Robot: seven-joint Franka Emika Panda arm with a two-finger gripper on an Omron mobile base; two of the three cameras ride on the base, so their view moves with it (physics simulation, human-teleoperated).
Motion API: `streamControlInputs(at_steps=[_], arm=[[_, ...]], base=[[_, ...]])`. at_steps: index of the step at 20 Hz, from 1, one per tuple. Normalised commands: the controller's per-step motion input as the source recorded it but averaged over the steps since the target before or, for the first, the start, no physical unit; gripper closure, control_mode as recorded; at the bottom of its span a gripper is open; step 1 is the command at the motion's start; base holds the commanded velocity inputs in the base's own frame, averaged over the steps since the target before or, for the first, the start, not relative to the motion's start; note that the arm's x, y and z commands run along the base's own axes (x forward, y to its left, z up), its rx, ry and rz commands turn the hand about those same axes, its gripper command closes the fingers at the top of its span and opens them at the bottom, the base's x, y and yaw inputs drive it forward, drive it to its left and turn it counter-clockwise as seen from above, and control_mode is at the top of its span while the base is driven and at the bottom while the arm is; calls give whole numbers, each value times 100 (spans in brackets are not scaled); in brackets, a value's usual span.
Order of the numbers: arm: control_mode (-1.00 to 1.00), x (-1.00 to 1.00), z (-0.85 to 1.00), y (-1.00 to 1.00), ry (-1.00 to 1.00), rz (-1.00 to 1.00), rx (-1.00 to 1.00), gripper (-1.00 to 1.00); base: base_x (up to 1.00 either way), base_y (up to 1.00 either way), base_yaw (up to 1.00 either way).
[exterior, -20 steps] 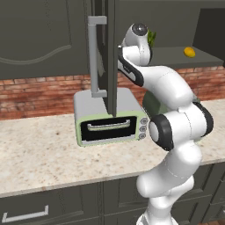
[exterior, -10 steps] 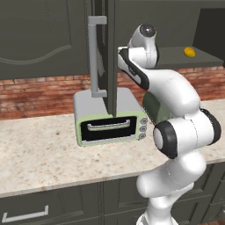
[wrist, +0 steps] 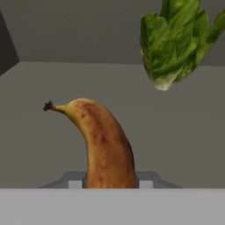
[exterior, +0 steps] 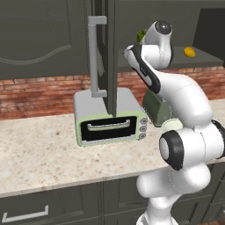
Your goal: Open the cabinet. Pick the banana and mango from the cabinet and place them into the bowl. Then close the cabinet.
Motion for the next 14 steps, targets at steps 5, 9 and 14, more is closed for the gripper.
streamControlInputs(at_steps=[5,9,14], arm=[[-100,-65,1,-32,0,0,0,100],[-100,-65,0,-27,0,-1,0,100],[-100,-60,3,-18,2,-3,0,100]], base=[[0,0,0],[0,0,0],[0,0,0]])
